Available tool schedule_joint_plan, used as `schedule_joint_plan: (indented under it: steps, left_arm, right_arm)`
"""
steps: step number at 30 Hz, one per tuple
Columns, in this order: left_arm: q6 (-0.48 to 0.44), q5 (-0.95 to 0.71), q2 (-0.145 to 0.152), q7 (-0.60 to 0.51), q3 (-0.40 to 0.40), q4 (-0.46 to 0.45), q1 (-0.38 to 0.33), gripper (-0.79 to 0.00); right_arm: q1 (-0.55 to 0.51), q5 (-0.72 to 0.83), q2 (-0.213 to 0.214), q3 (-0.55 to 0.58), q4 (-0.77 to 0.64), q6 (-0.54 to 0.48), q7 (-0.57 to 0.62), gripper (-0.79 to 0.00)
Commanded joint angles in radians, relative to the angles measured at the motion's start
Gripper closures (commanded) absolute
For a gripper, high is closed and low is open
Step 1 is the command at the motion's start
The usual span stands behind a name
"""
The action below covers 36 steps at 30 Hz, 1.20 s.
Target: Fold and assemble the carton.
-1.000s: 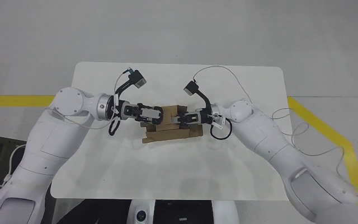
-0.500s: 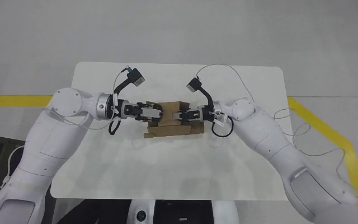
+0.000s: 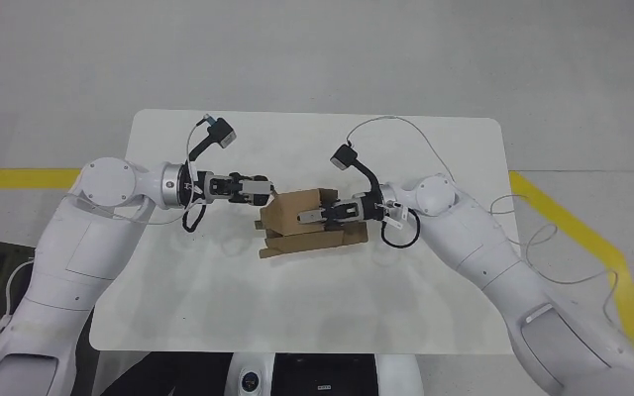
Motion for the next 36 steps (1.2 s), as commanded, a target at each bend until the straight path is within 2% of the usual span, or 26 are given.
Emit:
schedule_joint_plan:
  steps: [1,20,25,36]
  left_arm:
    - [0.002,0.005,-0.001,0.003,0.000,0.002,0.000,-0.785]
    - [0.007,-0.016,-0.012,-0.013,0.009,-0.038,-0.006,-0.785]
    - [0.008,-0.002,-0.014,-0.024,0.013,-0.024,-0.009,-0.785]
    - [0.008,0.043,-0.009,0.012,-0.025,0.008,-0.022,-0.785]
  right_arm:
    - [-0.001,0.004,-0.001,-0.005,-0.014,0.012,0.012,0.000]
    - [0.022,0.038,-0.042,-0.071,-0.018,0.027,0.027,0.000]
    - [0.025,0.045,-0.049,-0.078,-0.010,0.019,0.019,0.000]
    - [0.017,0.012,-0.023,-0.007,0.050,-0.058,-0.059,0.000]
